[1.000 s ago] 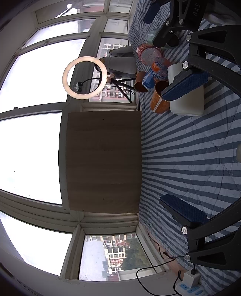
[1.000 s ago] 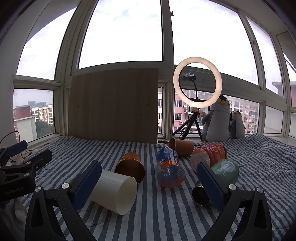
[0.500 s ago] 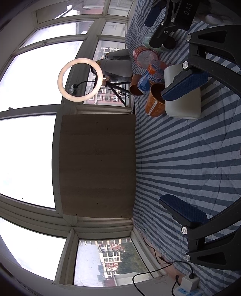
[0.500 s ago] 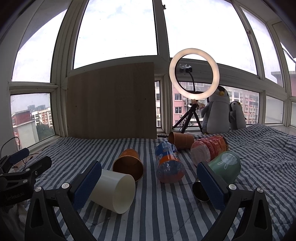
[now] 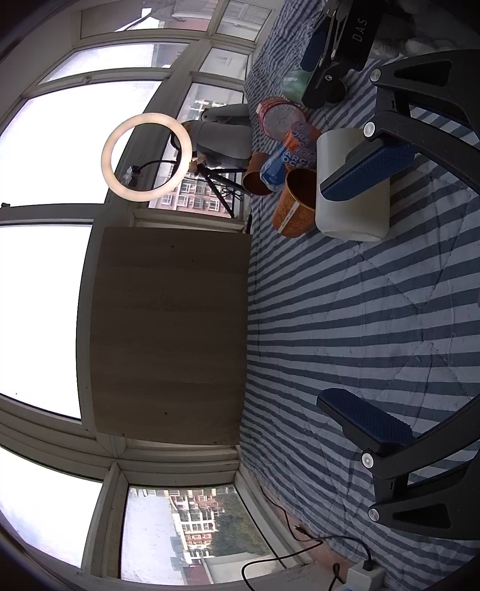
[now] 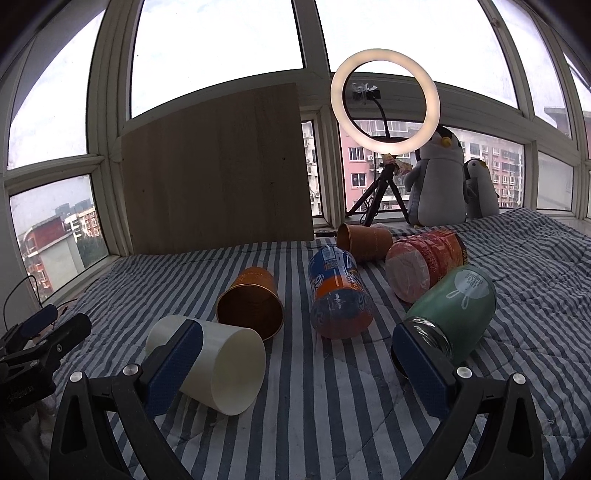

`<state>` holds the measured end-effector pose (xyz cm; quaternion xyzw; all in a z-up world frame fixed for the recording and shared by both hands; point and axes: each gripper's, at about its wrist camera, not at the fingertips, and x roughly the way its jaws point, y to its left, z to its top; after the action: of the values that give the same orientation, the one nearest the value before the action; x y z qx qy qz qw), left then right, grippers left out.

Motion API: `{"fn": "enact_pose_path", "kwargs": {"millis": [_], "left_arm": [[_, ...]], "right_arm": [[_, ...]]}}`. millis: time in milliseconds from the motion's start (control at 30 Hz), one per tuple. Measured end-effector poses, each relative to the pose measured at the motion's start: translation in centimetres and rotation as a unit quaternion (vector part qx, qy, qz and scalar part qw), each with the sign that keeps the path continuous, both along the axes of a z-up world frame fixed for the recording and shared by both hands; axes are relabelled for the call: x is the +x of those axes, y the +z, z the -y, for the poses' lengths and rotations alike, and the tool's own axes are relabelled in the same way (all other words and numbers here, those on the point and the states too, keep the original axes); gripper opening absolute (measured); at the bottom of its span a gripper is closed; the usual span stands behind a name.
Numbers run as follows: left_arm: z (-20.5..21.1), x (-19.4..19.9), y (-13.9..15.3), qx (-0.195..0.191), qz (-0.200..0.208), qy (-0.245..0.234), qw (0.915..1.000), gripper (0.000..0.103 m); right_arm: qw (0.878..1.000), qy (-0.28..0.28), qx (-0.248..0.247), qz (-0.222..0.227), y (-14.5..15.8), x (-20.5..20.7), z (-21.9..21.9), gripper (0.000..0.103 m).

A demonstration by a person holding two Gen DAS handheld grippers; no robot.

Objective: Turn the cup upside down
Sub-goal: 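Move the right tool toward the orange patterned paper cup and close on it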

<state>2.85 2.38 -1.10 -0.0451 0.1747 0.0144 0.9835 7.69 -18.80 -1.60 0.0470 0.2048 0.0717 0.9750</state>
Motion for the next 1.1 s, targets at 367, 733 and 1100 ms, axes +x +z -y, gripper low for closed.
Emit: {"fn": "enact_pose_path", "kwargs": {"millis": [367, 733, 1100], "left_arm": [[-1.1, -0.1, -0.2, -0.037, -0.032, -0.016, 0.9987, 0.103], [-2.3, 0.5, -0.2, -0.077, -0.055, -0.023, 0.9952, 0.103], [-2.9, 0.6, -0.4, -0.097, -0.069, -0.027, 0.9925, 0.103]], "right_arm": [[0.991, 0.072, -0.029, -0.109, 2.5, 6.9, -1.7, 0.102], [0.970, 0.085, -0.027, -0.226, 2.8, 16.0, -4.6, 0.088], [0.937, 0.101, -0.089, -0.324, -0.6, 19.4, -8.2, 0.086]]}}
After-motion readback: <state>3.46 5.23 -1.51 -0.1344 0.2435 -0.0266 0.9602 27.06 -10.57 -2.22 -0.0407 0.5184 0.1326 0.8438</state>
